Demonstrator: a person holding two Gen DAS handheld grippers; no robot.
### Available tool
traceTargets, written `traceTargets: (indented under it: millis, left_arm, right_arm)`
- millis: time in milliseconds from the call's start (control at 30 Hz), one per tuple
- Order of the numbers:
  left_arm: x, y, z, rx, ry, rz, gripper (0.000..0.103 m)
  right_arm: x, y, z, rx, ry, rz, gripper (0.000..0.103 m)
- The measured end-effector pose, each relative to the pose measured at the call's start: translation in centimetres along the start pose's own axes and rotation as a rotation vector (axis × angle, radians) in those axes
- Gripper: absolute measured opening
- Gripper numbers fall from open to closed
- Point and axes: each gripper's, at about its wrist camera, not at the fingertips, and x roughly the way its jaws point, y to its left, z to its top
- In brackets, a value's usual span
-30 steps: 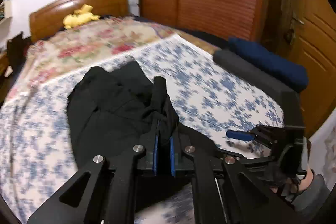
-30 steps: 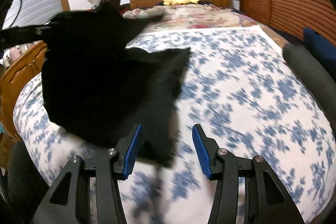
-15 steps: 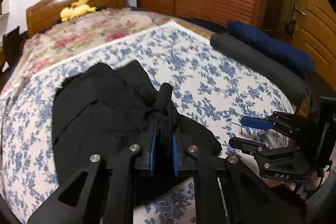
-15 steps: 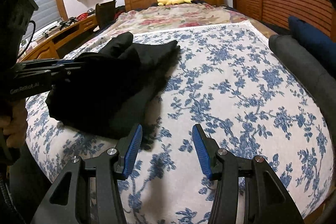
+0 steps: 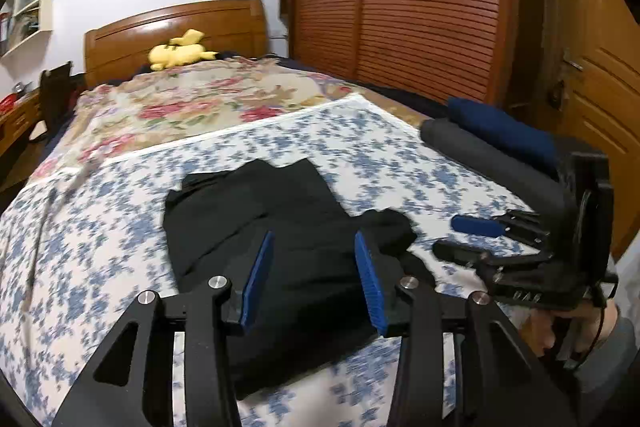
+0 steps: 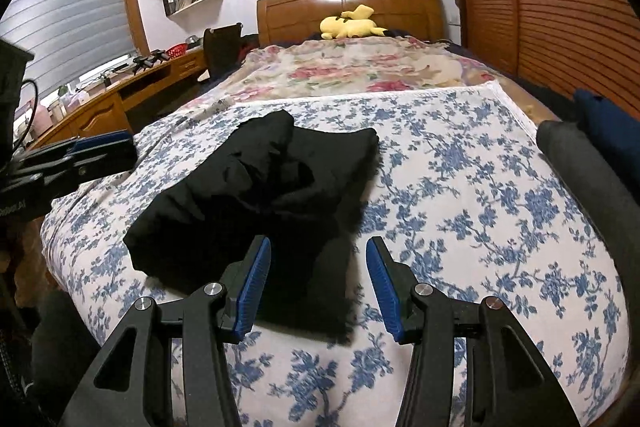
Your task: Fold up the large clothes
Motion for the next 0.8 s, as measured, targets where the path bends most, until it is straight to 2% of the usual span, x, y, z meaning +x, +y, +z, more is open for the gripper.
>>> traceTargets:
  millis: [67, 133, 167, 567, 800]
  left_arm:
    - [-0.3, 1.2, -0.6, -0.009, 0.002, 0.016, 0.052]
    - [-0.5, 2.4, -1.4, -0.022, 0.003, 0.028, 0.074]
    - [-0.7, 2.9, -1.7, -0.029, 0.000, 0.032, 0.077]
    - [-1.3, 7.4, -5.6, -0.091, 0.014, 0.059, 0.077]
    - [-1.3, 7.8, -6.7, -0.093, 0.025, 0.059, 0.077]
  right_arm:
    - [0.3, 0.3, 0.1, -0.005, 0.000, -0.003, 0.051]
    - [0.4, 0.5, 0.3, -0.008, -0.002, -0.005, 0.051]
    - [0.4, 0.6, 0.3, -0.012, -0.006, -0.006, 0.051]
    - [-0.5, 2.2, 2.3, -0.048, -0.096, 0.028, 0.051]
    - [2.8, 2.9, 2.9, -0.053, -0.060, 0.058, 0.051]
